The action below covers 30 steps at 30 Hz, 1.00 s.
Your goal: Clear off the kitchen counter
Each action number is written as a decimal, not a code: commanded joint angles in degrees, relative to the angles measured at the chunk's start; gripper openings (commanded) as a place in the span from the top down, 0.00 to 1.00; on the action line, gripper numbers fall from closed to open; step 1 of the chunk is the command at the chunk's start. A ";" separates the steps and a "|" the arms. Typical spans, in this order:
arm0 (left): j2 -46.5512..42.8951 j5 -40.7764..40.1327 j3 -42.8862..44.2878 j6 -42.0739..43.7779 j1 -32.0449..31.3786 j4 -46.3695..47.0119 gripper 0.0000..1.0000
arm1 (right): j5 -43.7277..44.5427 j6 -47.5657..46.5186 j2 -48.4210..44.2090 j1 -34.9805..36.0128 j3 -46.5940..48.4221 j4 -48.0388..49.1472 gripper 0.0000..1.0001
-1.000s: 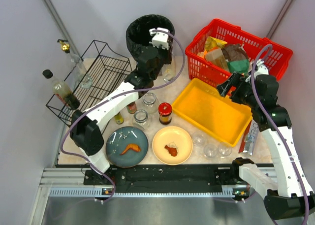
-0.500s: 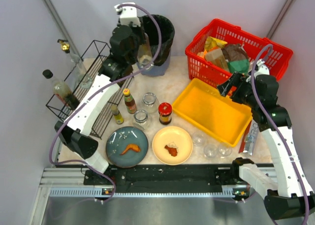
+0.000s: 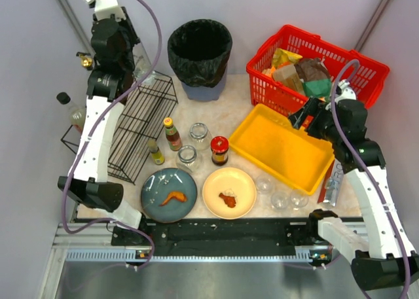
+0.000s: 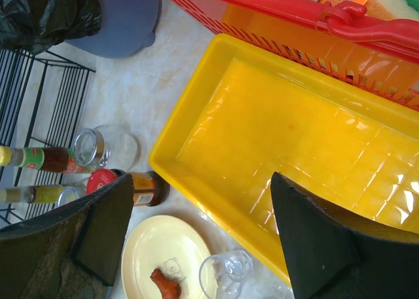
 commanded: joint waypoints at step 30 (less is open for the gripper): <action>8.00 13.95 5.61 7.18 16.46 20.83 1.00 | 0.62 0.16 6.37 -0.53 3.55 1.27 0.16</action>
